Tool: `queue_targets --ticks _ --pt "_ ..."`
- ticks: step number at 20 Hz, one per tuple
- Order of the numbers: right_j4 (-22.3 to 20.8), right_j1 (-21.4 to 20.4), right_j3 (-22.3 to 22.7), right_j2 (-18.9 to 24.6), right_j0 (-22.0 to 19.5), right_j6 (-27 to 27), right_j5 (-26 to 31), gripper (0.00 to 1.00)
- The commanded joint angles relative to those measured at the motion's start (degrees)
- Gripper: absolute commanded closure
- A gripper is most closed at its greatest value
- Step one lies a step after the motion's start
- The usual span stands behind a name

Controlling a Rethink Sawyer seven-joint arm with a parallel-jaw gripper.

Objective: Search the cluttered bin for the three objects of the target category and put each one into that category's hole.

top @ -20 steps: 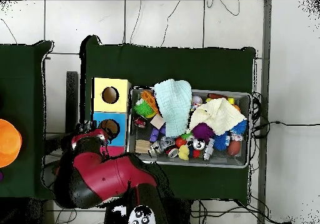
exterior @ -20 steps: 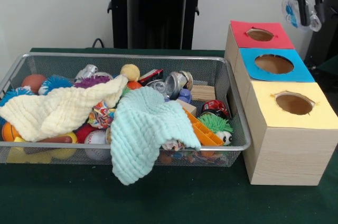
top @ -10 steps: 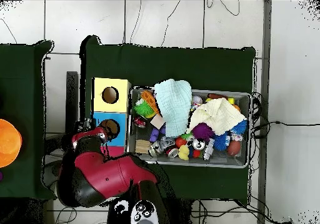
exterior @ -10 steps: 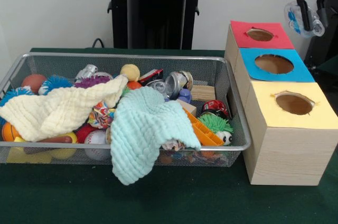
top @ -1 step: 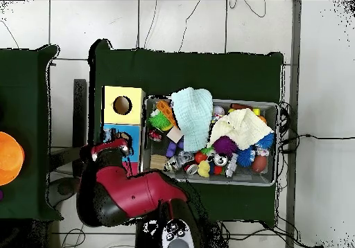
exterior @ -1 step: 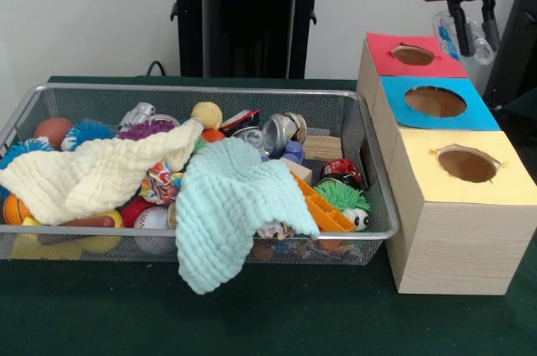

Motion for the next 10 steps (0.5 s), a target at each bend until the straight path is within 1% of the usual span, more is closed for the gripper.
queue_targets --ticks 1,4,7,10 --pt "-4.3 2.8 2.2 1.6 -2.4 9.9 -7.6 1.00" --pt "-5.1 4.8 2.3 0.0 -2.0 9.8 -11.6 1.00" --pt "-4.8 7.2 2.0 -1.8 -0.9 9.7 -16.2 1.00" --pt "-2.8 8.7 1.6 -3.9 0.9 9.5 -19.6 1.00"
